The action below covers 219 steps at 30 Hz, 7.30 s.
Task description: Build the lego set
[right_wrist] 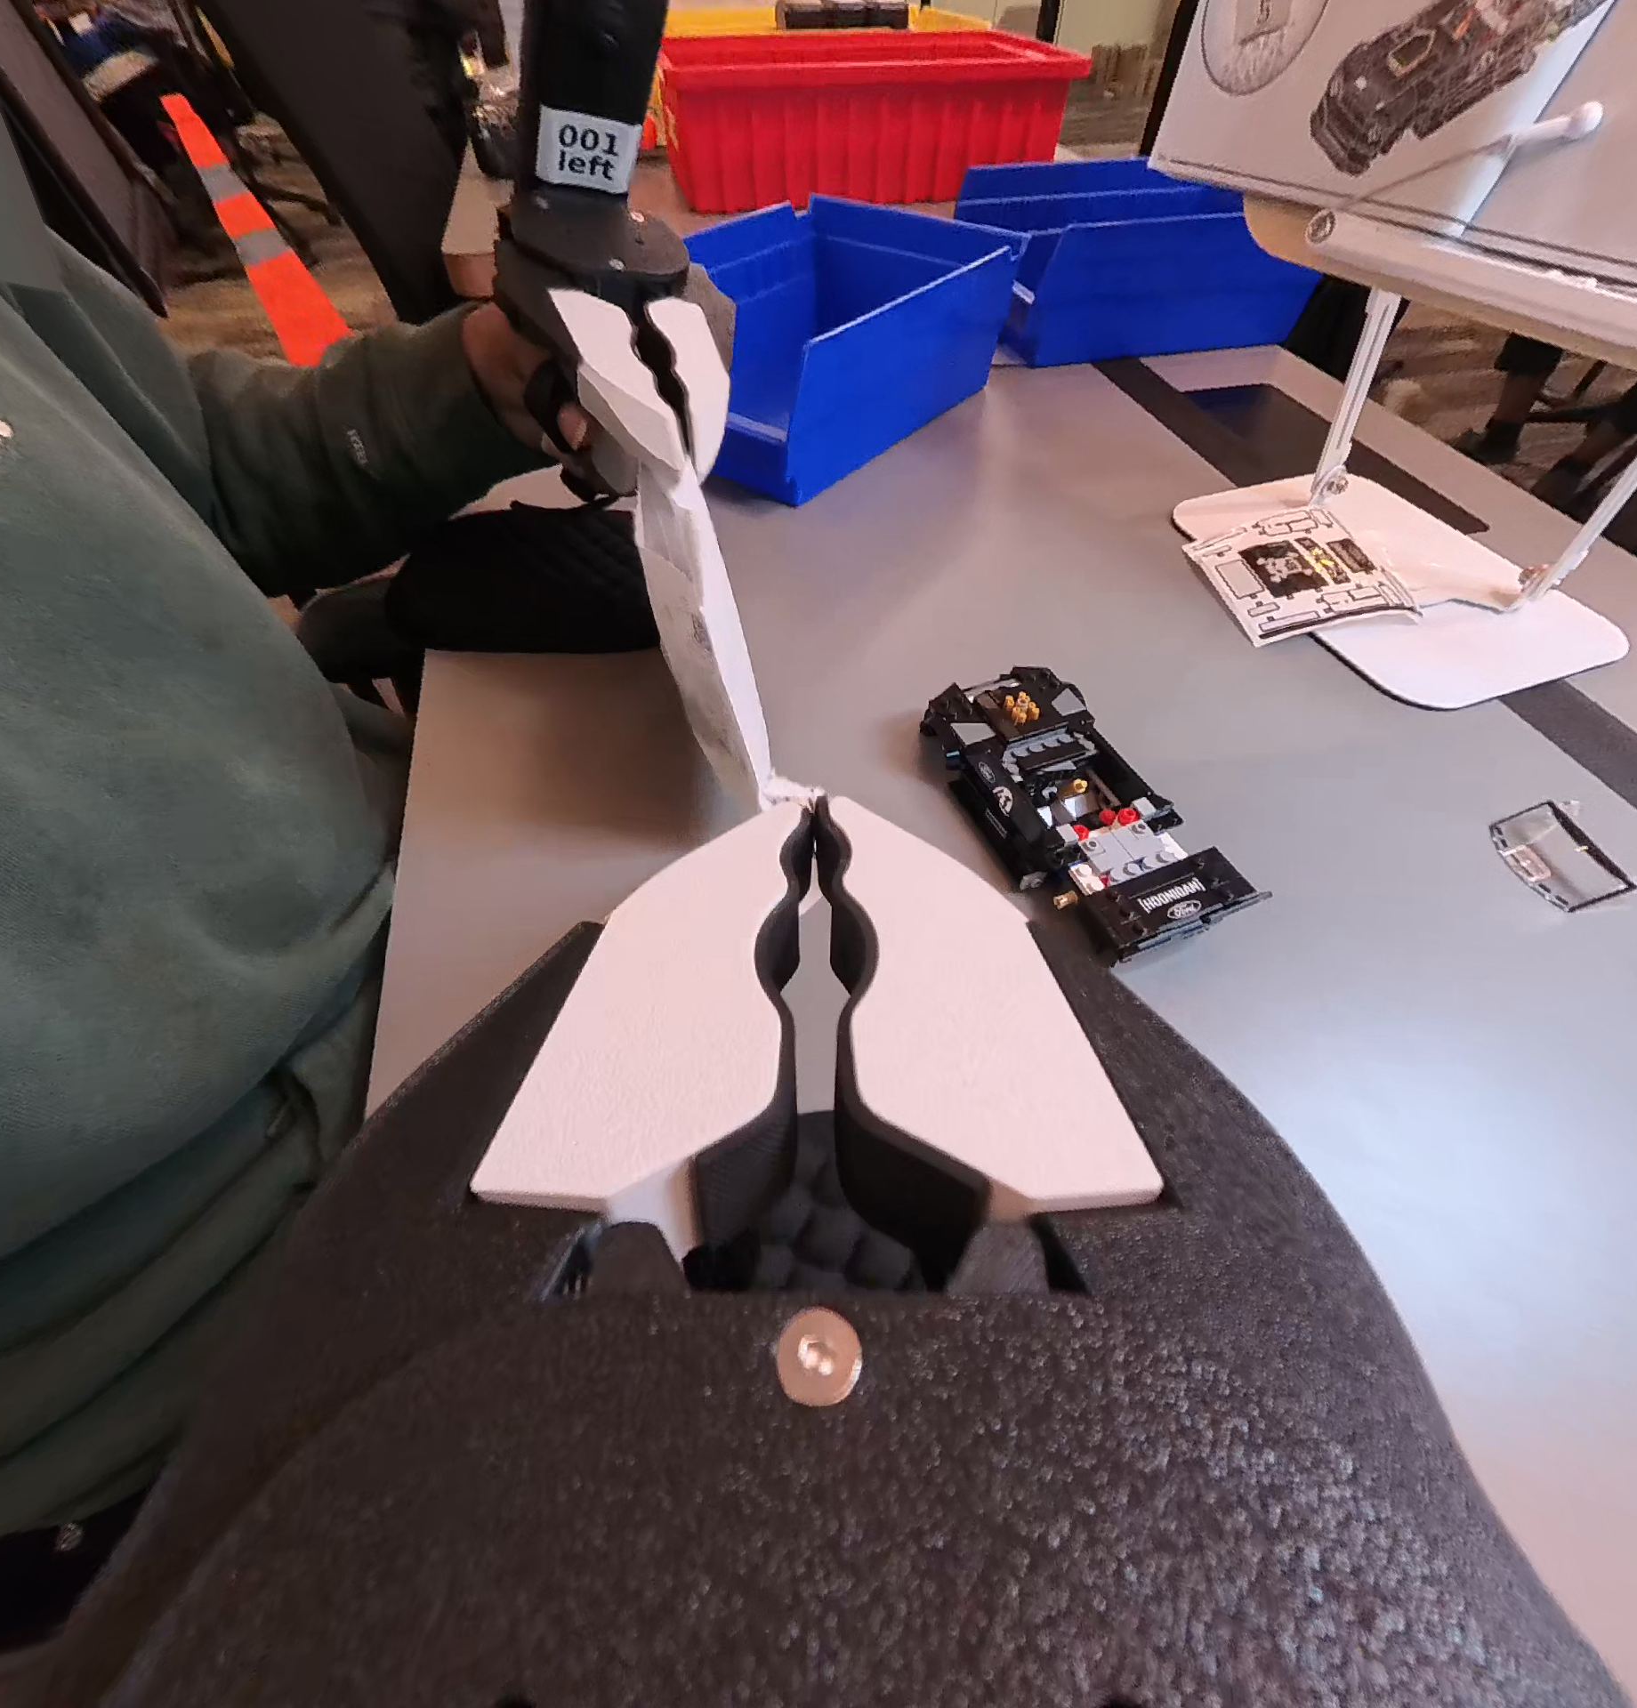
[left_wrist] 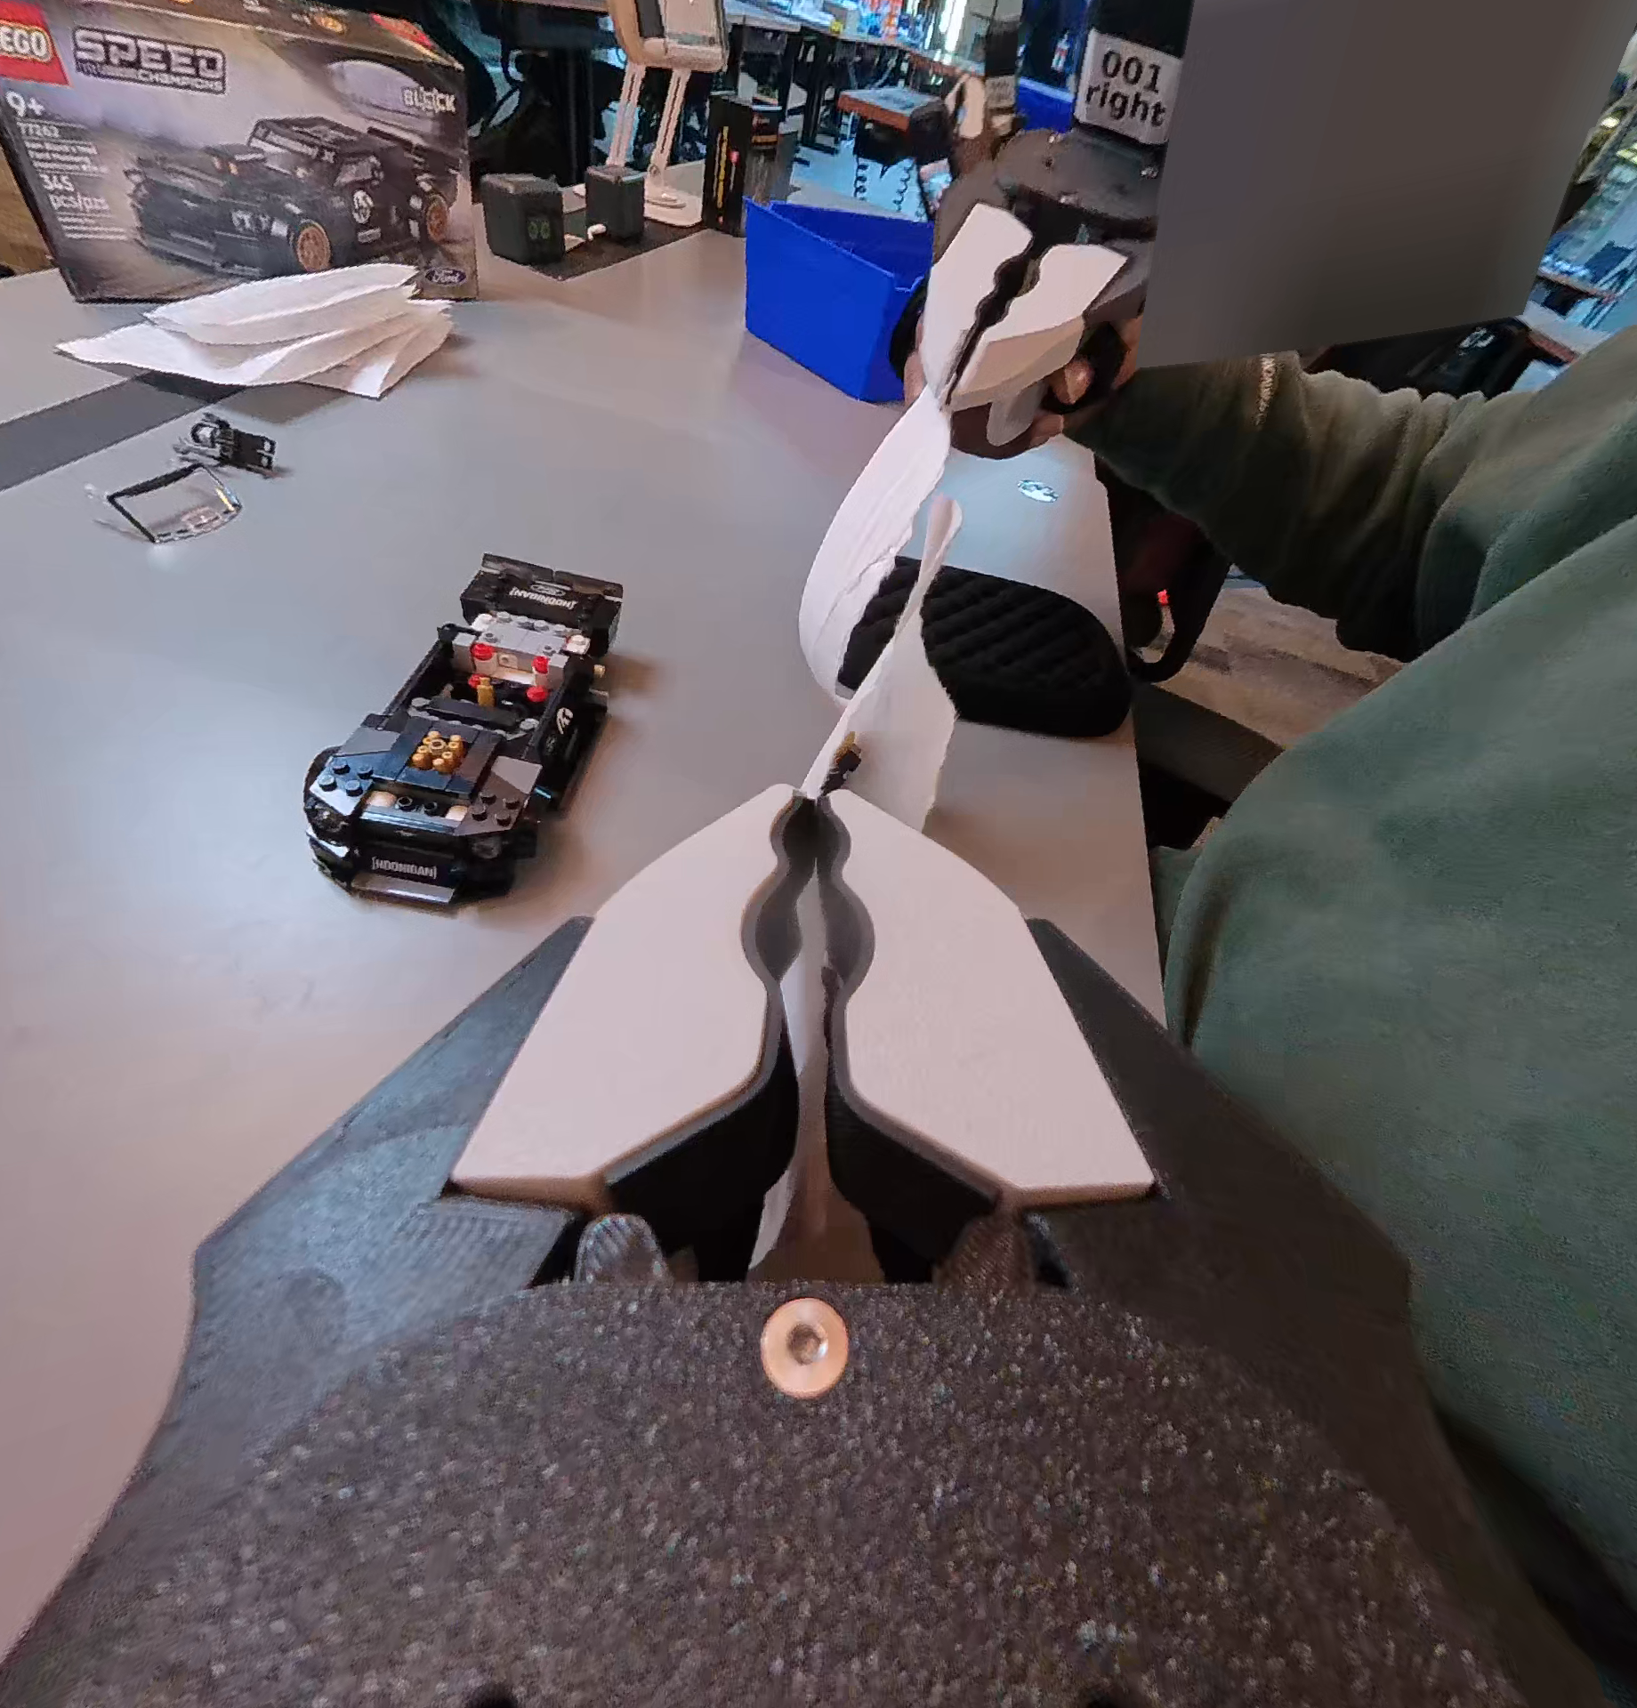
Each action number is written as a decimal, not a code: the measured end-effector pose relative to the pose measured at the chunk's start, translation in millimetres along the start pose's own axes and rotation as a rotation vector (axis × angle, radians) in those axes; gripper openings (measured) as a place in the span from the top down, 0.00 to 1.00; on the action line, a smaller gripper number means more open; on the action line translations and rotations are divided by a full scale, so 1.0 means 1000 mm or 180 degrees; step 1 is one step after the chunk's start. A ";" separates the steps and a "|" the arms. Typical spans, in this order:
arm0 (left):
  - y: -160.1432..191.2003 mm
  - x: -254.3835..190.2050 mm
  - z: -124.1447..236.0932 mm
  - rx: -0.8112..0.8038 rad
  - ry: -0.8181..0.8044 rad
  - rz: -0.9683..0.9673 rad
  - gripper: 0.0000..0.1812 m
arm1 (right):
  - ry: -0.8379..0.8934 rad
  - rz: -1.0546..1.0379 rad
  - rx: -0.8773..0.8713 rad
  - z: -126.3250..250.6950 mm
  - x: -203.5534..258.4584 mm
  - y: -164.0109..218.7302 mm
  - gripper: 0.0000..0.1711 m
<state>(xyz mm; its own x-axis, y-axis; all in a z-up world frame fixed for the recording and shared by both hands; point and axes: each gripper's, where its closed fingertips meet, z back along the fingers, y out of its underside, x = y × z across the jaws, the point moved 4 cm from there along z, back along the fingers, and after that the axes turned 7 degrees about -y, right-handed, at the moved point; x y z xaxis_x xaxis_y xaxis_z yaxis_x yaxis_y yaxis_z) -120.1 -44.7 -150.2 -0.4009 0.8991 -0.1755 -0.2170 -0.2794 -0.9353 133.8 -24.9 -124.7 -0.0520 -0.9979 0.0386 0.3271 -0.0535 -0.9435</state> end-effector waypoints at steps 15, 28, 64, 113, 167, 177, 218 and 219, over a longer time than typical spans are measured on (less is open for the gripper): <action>-0.004 0.005 -0.033 0.0429 -0.0806 -0.0372 1.00 | 0.0646 -0.0132 -0.0297 0.031 -0.037 -0.008 1.00; -0.005 0.000 -0.042 0.0192 -0.0593 -0.0378 1.00 | 0.2086 -0.0572 -0.0732 0.097 -0.117 0.007 1.00; 0.000 0.000 -0.044 -0.0200 0.0156 0.0283 1.00 | 0.3823 -0.0539 0.0378 0.225 -0.219 0.109 0.62; -0.045 0.013 -0.001 -0.1063 0.0317 0.0595 0.99 | -0.0181 -0.0326 -0.0838 -0.019 -0.002 -0.012 1.00; 0.018 0.017 -0.059 0.0013 0.0261 0.0890 1.00 | -0.0036 -0.2046 -0.0378 -0.044 -0.060 0.052 1.00; 0.022 0.021 -0.057 0.0106 0.0104 0.0893 1.00 | -0.0103 -0.1996 -0.0391 -0.046 -0.062 0.051 0.99; -0.011 0.003 0.209 -0.1769 -0.1058 -0.0017 1.00 | -0.1424 -0.0167 0.0084 -0.275 0.007 -0.065 1.00; -0.007 0.004 0.207 -0.1711 -0.1048 0.0006 1.00 | -0.1412 -0.0140 0.0115 -0.276 0.007 -0.060 1.00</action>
<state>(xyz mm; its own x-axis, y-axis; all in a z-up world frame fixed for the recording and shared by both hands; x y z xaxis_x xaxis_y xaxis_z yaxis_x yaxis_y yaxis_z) -304.6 -109.1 -81.1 -0.6725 0.7240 -0.1535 0.2273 0.0047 -0.9738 -146.9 -18.7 -158.6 0.3406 -0.9134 0.2232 0.3667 -0.0895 -0.9260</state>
